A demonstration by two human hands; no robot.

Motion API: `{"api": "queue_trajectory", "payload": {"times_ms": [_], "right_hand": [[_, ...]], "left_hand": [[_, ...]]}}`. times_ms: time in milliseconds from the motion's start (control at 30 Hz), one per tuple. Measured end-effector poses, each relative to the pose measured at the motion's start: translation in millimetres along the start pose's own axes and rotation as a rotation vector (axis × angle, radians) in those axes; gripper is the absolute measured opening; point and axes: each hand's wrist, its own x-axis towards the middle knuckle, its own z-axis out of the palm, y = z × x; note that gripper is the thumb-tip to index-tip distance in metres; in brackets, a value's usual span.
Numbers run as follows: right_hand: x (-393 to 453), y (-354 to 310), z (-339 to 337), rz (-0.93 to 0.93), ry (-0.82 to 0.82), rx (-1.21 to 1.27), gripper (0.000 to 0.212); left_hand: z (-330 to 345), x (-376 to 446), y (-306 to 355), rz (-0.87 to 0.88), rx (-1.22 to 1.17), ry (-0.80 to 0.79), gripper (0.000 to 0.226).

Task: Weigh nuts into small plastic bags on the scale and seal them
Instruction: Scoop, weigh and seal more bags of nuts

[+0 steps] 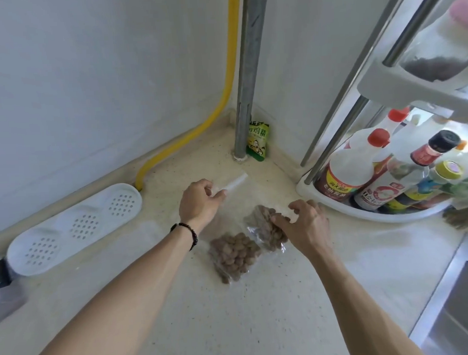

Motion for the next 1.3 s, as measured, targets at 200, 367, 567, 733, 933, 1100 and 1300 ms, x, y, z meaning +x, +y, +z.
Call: {"api": "queue_trajectory", "payload": {"times_ms": [200, 367, 567, 733, 933, 1100, 1300], "right_hand": [[-11.1, -50.4, 3.9, -0.122, -0.019, 0.057, 0.056], [-41.4, -120.8, 46.3, -0.340, -0.136, 0.139, 0.048], [-84.9, -173.1, 117.9, -0.476, -0.322, 0.099, 0.049], [-101.3, -176.2, 148.3, -0.529, -0.348, -0.206, 0.064], [-101.3, -172.5, 155.3, -0.527, -0.334, -0.146, 0.037], [-103.6, -168.1, 152.4, -0.522, -0.314, -0.088, 0.031], [-104.4, -162.8, 143.2, -0.461, -0.283, 0.037, 0.039]], "left_hand": [[-31.0, -24.7, -25.0, 0.004, 0.001, 0.014, 0.059], [-83.8, -69.8, -79.1, 0.015, 0.134, 0.127, 0.049], [-143.1, -105.5, -149.4, -0.090, 0.468, 0.078, 0.064], [-153.6, -109.8, -170.0, -0.170, 0.706, -0.074, 0.095], [-154.9, -100.2, -171.9, -0.143, 0.774, -0.101, 0.117], [-155.8, -96.2, -167.3, -0.058, 0.857, -0.061, 0.106], [-153.7, -103.1, -166.6, 0.056, 0.765, 0.060, 0.058]]}}
